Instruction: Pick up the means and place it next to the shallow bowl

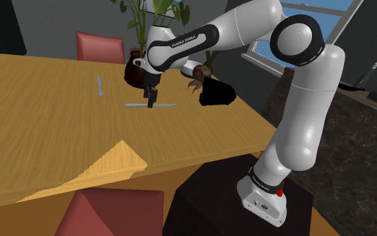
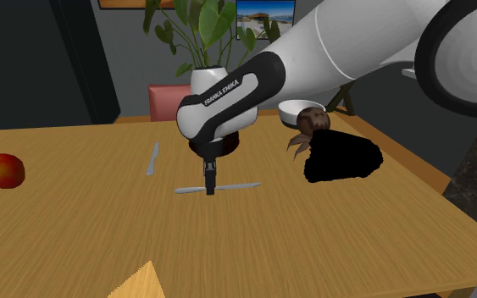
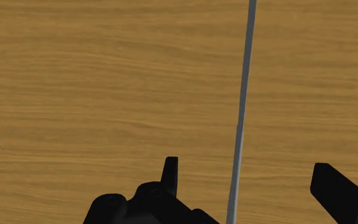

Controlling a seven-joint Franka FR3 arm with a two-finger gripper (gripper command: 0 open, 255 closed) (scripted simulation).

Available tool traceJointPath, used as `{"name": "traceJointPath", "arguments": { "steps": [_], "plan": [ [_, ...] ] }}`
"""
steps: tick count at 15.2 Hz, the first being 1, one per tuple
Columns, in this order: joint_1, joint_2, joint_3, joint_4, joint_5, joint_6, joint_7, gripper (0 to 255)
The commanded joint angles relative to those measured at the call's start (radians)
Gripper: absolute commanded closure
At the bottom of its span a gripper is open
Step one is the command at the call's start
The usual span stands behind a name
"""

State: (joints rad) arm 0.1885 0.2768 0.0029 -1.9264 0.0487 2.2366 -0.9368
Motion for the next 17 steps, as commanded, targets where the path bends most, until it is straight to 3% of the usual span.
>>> {"name": "traceJointPath", "arguments": {
  "steps": [1, 6, 7, 17],
  "plan": [
    [-0.001, 0.004, 0.0, 0.001, 0.0, 0.004, -0.001, 0],
    [-0.001, 0.004, 0.0, 0.001, 0.0, 0.004, -0.001, 0],
    [-0.001, 0.004, 0.0, 0.001, 0.0, 0.004, -0.001, 255],
    [-0.001, -0.002, 0.0, 0.006, 0.0, -0.008, -0.001, 255]
  ]
}}
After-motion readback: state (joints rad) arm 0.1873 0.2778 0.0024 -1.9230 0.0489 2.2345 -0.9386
